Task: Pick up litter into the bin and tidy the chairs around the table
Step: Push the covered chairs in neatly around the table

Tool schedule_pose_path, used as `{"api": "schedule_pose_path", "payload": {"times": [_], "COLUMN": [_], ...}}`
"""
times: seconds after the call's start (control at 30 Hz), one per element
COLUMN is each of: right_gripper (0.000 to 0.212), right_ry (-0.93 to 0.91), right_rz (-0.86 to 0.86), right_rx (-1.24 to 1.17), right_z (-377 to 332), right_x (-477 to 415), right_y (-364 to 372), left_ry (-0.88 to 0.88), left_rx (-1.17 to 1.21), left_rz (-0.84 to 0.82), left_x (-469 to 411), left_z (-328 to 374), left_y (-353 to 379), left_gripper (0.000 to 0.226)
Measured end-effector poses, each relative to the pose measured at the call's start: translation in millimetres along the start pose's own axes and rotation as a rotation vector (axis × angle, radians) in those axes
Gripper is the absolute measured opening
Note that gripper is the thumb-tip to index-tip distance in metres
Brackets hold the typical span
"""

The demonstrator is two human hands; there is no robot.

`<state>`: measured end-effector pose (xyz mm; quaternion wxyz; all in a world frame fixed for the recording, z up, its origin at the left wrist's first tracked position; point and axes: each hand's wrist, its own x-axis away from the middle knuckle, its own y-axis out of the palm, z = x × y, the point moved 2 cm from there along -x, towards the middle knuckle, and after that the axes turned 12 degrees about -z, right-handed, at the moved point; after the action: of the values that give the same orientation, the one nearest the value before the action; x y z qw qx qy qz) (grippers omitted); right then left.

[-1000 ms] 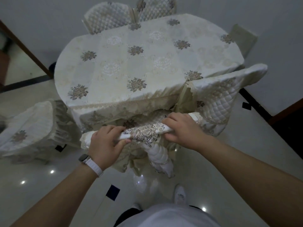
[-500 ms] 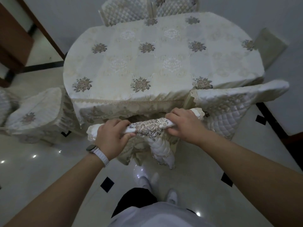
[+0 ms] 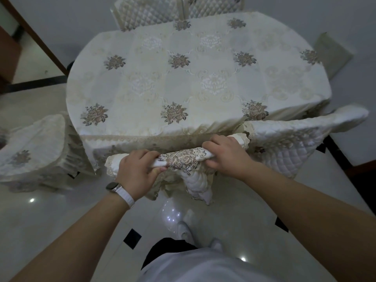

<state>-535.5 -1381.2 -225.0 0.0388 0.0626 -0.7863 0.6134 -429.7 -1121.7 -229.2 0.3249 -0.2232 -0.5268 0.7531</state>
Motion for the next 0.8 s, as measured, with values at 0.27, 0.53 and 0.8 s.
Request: {"api": "schedule_pose_path", "payload": {"times": [0.27,0.53,0.8], "right_gripper": [0.046,0.047,0.047], "right_ry": [-0.010,-0.033,-0.076], "right_rz": [0.003,-0.002,-0.005], "right_rx": [-0.014,-0.022,-0.040], "right_z": [15.5,20.1,31.9], "right_x": [-19.8,-28.1,-33.4], "right_y": [3.1,2.6,2.1], "left_ry": [0.000,-0.078,-0.129], "left_rx": [0.013,-0.018,-0.035], "left_rz": [-0.005,-0.047,-0.080], "left_x": [-20.7,-29.6,-34.4], "left_z": [-5.7,-7.9,-0.7], "left_y": [3.9,3.6,6.6], "left_gripper": [0.051,0.057,0.051]}}
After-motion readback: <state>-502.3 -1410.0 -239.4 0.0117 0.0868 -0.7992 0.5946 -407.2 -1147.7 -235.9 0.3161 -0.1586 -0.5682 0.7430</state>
